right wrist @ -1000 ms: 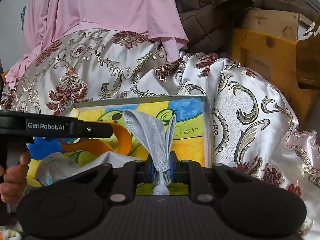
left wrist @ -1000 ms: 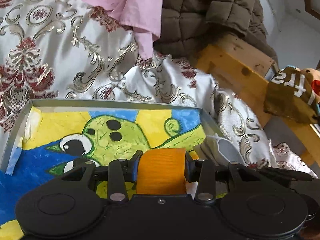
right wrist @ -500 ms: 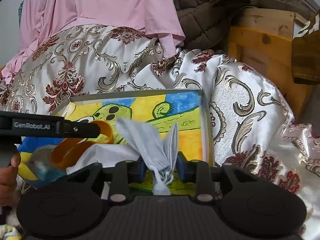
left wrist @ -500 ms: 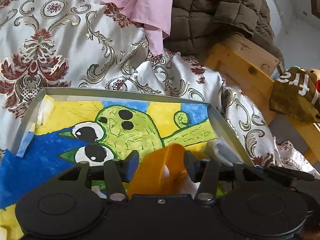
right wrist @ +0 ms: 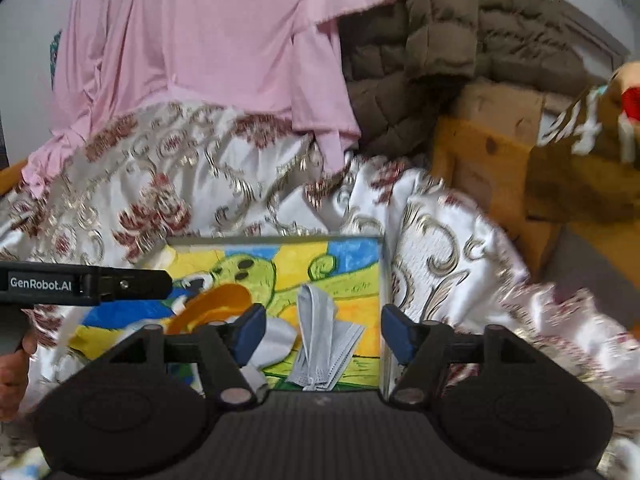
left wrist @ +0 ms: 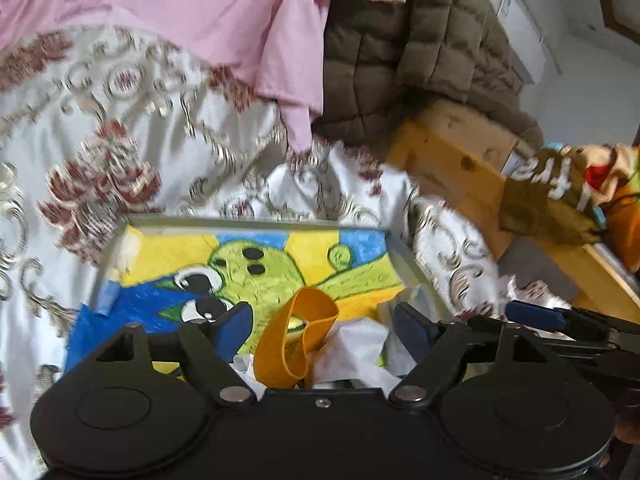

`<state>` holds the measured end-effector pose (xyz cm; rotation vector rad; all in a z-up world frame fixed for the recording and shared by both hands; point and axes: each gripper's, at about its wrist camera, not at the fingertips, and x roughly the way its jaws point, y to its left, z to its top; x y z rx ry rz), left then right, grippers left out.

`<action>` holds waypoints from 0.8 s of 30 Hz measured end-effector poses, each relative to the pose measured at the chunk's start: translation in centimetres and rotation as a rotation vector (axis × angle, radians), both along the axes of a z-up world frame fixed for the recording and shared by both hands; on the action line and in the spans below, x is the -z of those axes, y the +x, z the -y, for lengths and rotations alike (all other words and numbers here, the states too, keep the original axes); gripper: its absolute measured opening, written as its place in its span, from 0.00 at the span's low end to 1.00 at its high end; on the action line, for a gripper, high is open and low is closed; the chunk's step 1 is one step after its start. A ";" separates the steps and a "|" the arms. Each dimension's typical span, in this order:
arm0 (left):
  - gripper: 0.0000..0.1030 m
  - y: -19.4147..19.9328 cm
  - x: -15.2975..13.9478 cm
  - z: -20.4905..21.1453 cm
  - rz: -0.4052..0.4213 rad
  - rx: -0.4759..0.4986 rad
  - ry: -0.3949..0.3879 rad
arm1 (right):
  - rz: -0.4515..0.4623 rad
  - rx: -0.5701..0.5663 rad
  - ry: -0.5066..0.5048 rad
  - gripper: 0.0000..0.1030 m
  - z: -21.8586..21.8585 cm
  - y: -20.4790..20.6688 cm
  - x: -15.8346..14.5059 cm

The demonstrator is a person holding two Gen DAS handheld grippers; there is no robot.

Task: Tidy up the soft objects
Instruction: 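Lift both tools away from the tray back toward the pile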

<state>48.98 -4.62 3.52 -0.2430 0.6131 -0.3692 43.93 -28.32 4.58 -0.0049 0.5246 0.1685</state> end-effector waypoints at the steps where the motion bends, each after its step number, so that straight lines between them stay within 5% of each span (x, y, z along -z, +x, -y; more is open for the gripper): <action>1: 0.79 -0.9 -0.8 -0.3 0.012 -0.007 -0.004 | 0.012 -0.001 0.004 0.72 0.1 -0.7 -0.7; 6: 0.90 -5.8 -4.2 -1.3 0.095 -0.037 -0.010 | 0.079 -0.003 0.028 0.86 0.1 -5.3 -4.0; 13: 0.96 -14.4 -7.7 -2.0 0.214 -0.058 -0.018 | 0.146 -0.045 0.047 0.93 -0.4 -12.5 -7.4; 24: 0.99 -25.6 -9.3 -2.9 0.348 -0.114 -0.003 | 0.258 -0.042 0.060 1.00 -1.4 -22.6 -9.4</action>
